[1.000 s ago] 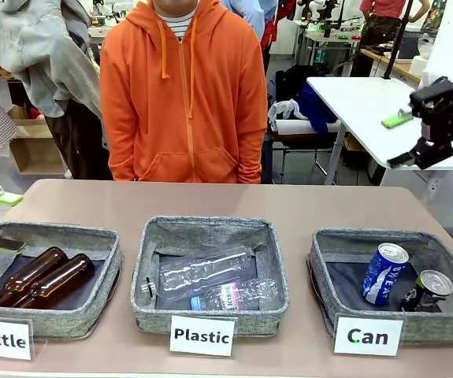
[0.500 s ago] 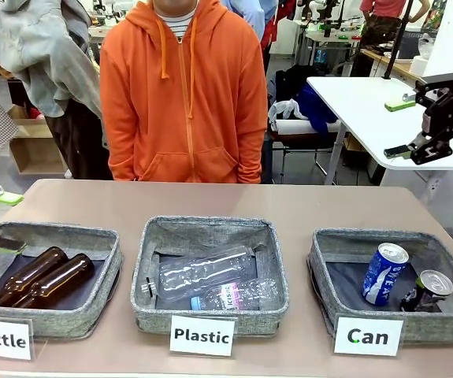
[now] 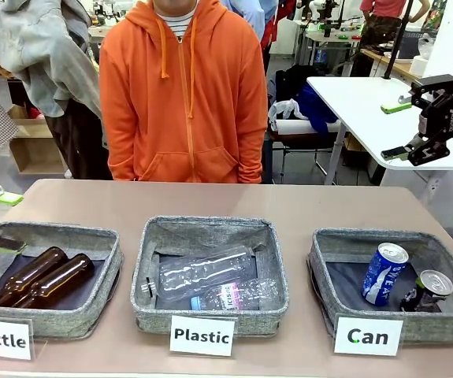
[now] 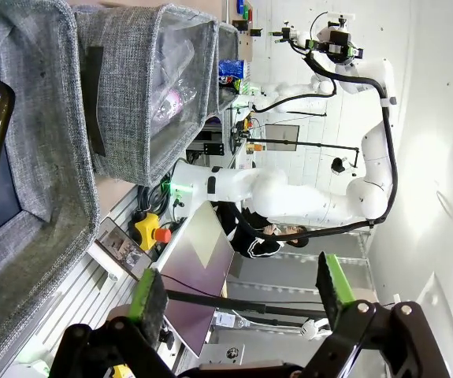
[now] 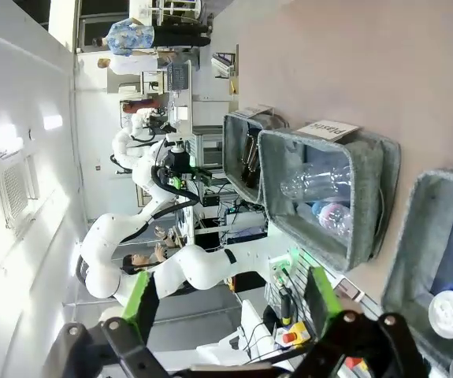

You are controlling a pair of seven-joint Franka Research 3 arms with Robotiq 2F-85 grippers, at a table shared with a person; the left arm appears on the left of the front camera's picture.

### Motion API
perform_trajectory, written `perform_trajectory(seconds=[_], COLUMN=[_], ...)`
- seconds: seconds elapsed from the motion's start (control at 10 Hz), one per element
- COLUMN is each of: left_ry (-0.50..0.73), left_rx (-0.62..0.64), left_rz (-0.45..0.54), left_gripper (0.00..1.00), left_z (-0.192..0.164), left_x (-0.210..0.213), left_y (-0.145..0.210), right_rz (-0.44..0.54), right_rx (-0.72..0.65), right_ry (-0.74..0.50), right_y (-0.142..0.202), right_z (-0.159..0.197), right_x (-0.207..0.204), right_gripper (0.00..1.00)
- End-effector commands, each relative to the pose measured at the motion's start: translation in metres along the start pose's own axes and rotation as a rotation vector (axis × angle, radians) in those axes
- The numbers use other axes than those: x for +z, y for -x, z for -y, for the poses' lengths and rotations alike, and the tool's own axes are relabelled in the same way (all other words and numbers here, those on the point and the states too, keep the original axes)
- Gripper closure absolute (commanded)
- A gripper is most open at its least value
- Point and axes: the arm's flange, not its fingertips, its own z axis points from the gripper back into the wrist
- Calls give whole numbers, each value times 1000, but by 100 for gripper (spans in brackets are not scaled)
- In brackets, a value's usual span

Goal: Sort the can waste into the basket.
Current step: Pick up the can waste from the table and place it in the right Fabric basket.

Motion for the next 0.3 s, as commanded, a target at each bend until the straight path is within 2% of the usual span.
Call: perform_trajectory(seconds=[0.0,0.2], left_ry=[17,17], left_rx=[-21,-21], left_rz=[5,5], left_gripper=[0,0], left_z=[1,1], left_x=[0,0], left_y=[0,0], right_rz=[-12,-12], right_rx=[9,9], right_ry=[12,12], right_y=[1,1], right_z=[-2,-2], right_x=[3,3], right_gripper=[0,0])
